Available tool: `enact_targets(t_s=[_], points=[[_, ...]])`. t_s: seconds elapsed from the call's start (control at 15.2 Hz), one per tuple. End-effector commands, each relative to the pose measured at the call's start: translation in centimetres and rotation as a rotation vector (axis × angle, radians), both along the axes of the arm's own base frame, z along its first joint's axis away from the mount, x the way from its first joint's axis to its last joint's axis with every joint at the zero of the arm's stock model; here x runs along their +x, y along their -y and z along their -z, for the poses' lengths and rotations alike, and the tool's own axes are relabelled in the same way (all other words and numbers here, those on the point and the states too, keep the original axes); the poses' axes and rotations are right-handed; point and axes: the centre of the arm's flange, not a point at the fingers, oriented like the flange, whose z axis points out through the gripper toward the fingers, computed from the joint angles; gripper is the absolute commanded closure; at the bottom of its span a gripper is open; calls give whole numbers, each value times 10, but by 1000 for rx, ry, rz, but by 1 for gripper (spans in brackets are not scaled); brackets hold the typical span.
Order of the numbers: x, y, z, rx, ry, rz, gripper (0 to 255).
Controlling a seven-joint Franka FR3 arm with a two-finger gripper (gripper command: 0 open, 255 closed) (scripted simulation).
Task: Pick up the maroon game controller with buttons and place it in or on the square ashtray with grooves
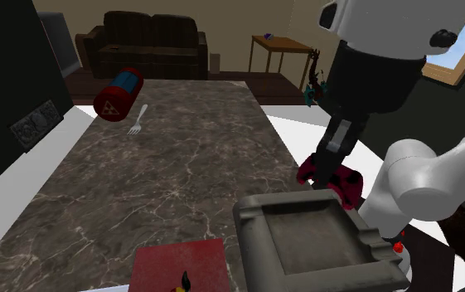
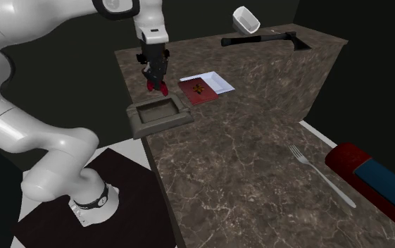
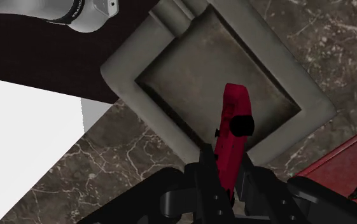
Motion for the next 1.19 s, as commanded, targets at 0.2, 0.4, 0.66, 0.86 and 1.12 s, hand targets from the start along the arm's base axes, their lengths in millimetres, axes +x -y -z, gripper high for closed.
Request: enact_targets(t_s=[0.2, 0.4, 0.66, 0.86, 1.12], points=[[-16, 2, 20, 0, -1, 1, 255], [-16, 2, 36, 0, -1, 1, 255], [-16, 2, 57, 0, -1, 1, 255], [-16, 2, 73, 0, -1, 1, 255], [-16, 2, 80, 0, -1, 1, 255]])
